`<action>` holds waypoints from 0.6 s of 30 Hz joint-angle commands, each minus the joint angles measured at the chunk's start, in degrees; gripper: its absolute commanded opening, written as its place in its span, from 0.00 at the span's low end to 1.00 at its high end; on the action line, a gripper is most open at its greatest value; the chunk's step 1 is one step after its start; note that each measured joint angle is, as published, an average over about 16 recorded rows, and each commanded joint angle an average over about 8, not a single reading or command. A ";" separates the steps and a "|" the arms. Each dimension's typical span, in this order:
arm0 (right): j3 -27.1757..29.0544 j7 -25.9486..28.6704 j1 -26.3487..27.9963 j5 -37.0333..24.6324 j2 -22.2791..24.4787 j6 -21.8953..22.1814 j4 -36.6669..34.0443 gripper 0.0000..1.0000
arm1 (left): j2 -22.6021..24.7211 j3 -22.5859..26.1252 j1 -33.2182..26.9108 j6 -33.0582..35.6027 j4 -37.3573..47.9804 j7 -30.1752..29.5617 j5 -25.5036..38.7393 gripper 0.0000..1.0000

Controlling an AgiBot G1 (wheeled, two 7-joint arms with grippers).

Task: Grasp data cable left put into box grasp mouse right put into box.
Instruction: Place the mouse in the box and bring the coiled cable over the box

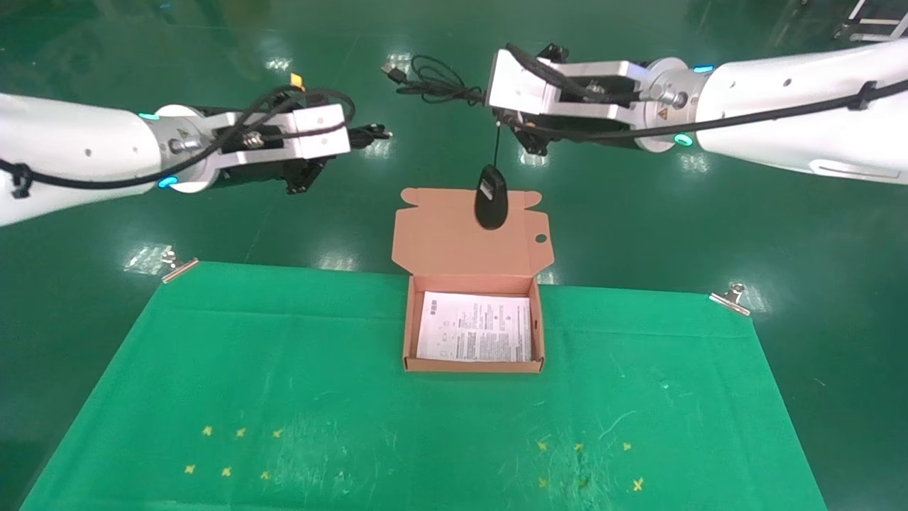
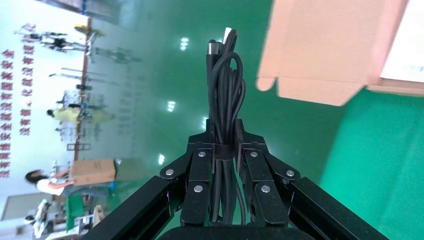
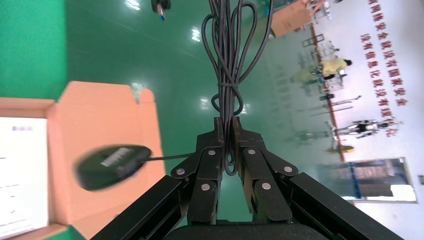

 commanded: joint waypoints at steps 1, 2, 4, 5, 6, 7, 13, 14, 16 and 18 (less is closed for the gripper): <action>-0.02 -0.13 -0.20 0.27 -0.15 -0.13 -0.05 0.00 | -0.17 0.16 0.33 0.10 -0.54 0.24 0.02 0.00; -0.09 -0.13 -0.50 0.32 -0.18 -0.19 -0.09 0.00 | -0.40 0.30 0.68 0.32 -0.79 0.25 0.10 0.00; -0.29 -0.16 -1.10 0.32 -0.29 -0.25 -0.36 0.00 | -0.88 0.59 1.41 0.85 -1.21 0.07 0.40 0.00; -0.42 -0.18 -1.37 0.24 -0.39 -0.28 -0.61 0.00 | -1.10 0.73 1.75 1.12 -1.36 -0.09 0.60 0.00; -0.57 -0.18 -1.63 0.13 -0.53 -0.29 -0.92 0.00 | -1.33 0.86 2.10 1.42 -1.50 -0.30 0.83 0.00; -0.74 -0.21 -1.91 0.02 -0.69 -0.31 -1.25 0.00 | -1.57 1.00 2.45 1.74 -1.61 -0.55 1.08 0.00; -1.79 -0.17 -3.70 -0.40 -2.03 -0.64 -2.95 0.00 | -3.04 1.63 4.20 3.94 -2.19 -2.90 3.01 0.00; -1.93 -0.15 -4.05 -0.39 -2.28 -0.67 -3.13 0.00 | -3.28 1.70 4.41 4.33 -2.28 -3.36 3.38 0.00; -2.19 -0.10 -4.76 -0.33 -2.87 -0.66 -3.58 0.00 | -3.78 1.85 4.80 5.07 -2.51 -4.19 4.12 0.00; -2.44 -0.10 -5.39 -0.31 -3.54 -0.52 -4.25 0.00 | -4.26 1.98 5.09 5.78 -2.74 -4.89 4.75 0.00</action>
